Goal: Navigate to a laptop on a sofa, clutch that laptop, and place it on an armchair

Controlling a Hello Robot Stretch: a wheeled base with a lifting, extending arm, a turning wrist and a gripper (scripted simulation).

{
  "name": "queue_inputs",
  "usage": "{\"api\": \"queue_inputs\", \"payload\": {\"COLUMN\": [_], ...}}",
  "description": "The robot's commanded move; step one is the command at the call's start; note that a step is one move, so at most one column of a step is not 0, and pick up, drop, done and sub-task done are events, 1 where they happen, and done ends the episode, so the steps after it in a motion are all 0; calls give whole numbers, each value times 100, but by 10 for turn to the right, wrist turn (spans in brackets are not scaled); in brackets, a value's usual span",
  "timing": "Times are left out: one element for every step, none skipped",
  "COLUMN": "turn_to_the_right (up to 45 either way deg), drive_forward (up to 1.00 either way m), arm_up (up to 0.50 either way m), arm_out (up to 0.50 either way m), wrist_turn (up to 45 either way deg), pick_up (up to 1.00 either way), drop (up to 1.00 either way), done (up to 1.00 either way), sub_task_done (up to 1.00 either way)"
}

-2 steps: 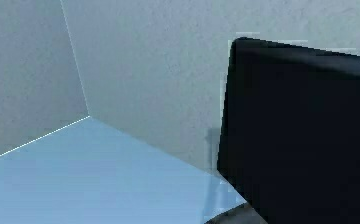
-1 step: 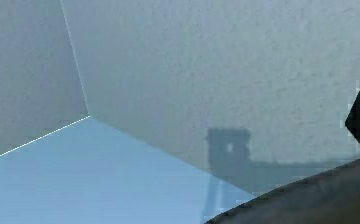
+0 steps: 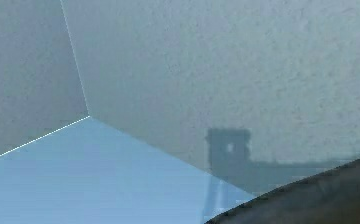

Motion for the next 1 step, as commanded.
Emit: {"api": "queue_inputs", "payload": {"turn_to_the_right": [0], "drive_forward": [0], "arm_up": [0], "arm_out": [0], "wrist_turn": [210], "pick_up": [0], "drop": [0], "done": [0], "sub_task_done": [0]}}
